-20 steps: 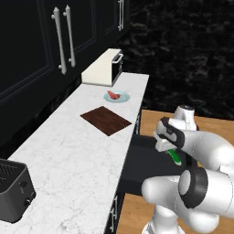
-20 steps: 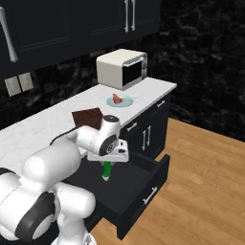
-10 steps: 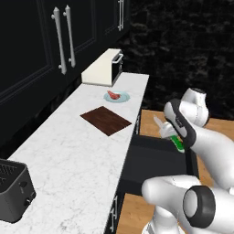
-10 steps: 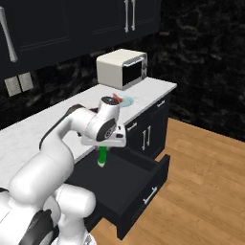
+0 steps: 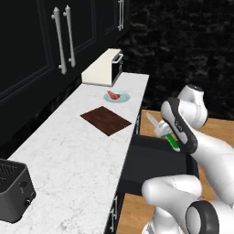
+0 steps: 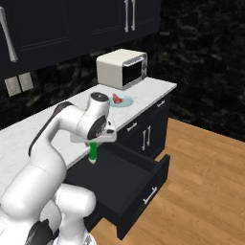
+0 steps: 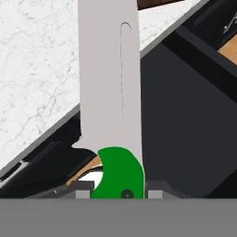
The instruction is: Pick up the knife from the drawer and place it on the cutting board. Then place the meat from the plate to the cutting board.
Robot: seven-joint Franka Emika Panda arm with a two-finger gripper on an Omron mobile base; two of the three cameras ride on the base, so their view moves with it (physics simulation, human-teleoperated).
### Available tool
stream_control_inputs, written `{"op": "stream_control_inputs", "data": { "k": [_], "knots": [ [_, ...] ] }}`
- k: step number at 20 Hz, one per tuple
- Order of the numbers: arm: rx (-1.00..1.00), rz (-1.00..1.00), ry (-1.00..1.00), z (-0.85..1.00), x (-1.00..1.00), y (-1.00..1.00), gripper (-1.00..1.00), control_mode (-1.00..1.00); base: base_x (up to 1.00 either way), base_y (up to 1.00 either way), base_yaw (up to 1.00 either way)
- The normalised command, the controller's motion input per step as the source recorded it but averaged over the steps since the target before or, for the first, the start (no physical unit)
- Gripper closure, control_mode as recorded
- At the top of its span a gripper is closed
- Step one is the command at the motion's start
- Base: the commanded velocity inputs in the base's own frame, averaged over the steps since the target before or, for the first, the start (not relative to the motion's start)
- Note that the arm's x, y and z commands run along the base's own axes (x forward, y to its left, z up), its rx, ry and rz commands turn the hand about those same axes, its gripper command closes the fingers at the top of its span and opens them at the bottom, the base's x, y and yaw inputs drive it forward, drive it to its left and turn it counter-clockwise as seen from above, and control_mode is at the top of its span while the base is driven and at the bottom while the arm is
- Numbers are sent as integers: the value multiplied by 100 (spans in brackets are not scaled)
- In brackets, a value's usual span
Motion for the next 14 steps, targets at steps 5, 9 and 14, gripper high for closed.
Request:
{"op": "stream_control_inputs", "data": {
  "k": [5,9,14],
  "knots": [
    [0,0,-10,0,-47,39,100,-100,0,0,0],
    [-1,0,-13,4,-49,25,100,-100,0,0,0],
    [0,0,-9,6,-43,10,100,100,-17,0,0]
  ]
}}
